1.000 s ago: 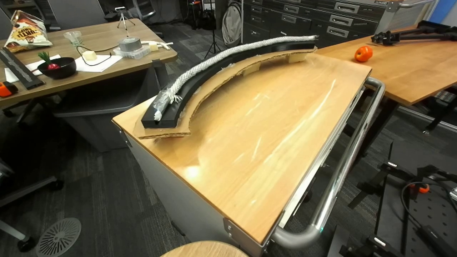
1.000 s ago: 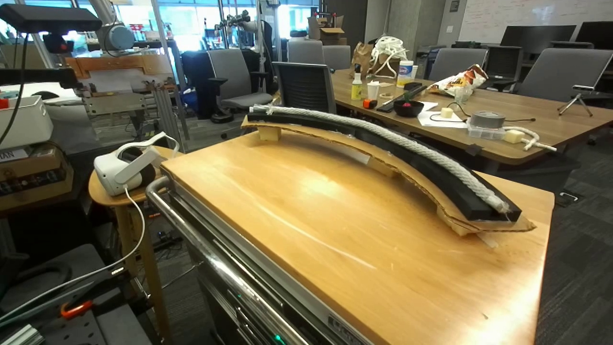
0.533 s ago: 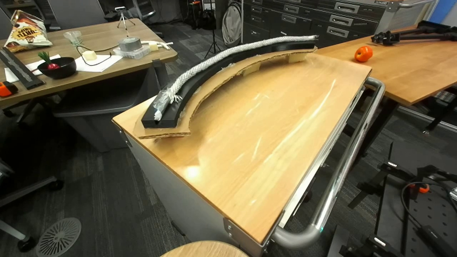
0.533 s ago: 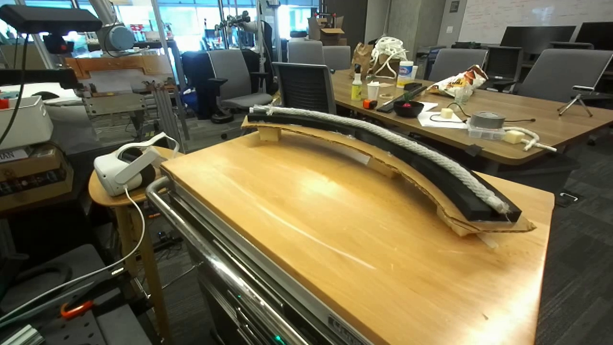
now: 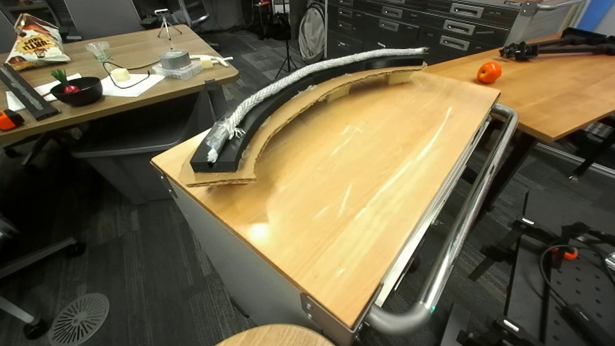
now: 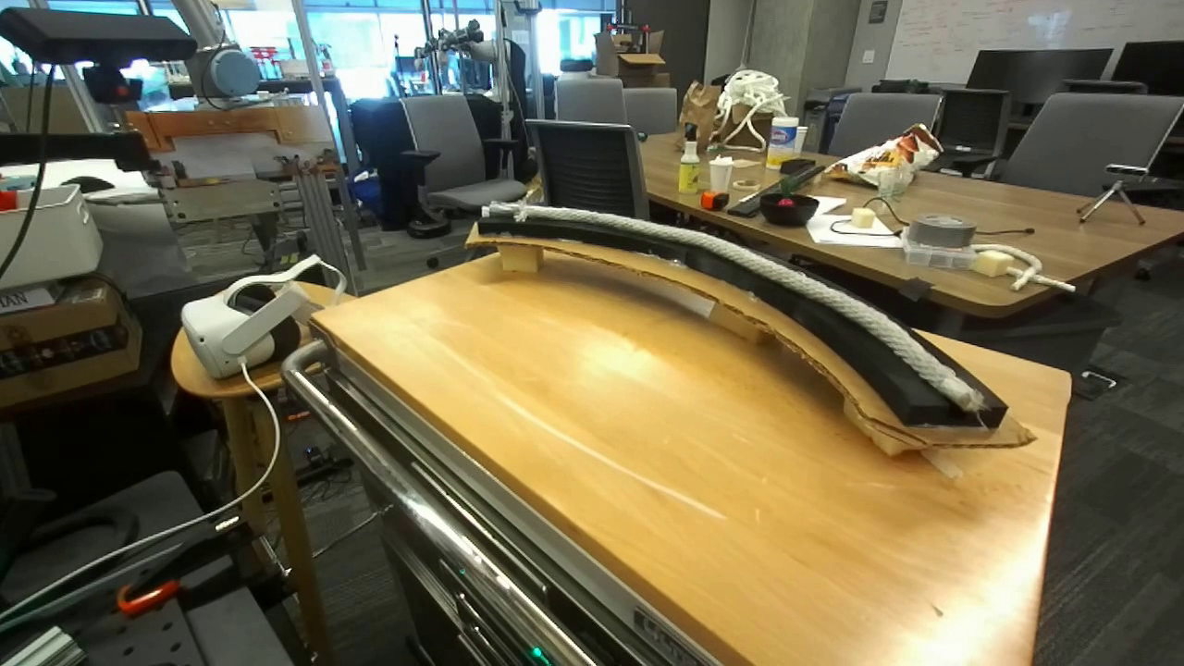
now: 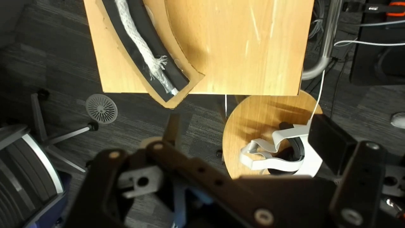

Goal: Put the rope on the table

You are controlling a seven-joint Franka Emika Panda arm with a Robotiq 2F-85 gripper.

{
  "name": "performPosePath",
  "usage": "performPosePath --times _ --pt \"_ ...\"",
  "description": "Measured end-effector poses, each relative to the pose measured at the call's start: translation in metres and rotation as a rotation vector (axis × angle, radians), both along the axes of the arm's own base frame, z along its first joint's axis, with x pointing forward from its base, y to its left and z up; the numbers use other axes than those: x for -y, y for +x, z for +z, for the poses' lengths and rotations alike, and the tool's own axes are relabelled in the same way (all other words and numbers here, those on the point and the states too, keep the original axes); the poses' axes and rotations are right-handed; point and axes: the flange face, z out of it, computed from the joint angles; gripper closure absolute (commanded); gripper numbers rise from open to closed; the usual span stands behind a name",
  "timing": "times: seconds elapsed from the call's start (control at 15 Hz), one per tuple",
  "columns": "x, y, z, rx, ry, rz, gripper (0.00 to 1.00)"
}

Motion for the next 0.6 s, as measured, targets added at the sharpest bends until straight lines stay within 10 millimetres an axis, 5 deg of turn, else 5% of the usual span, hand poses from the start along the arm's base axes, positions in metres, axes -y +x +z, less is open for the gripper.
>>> performPosePath --times 0.2,0.6 --pt "0.0 0.014 -0.022 -0.029 -0.034 0.015 0.0" --pt "-0.002 0.079 -0.112 -0.118 -0.043 0.137 0.0"
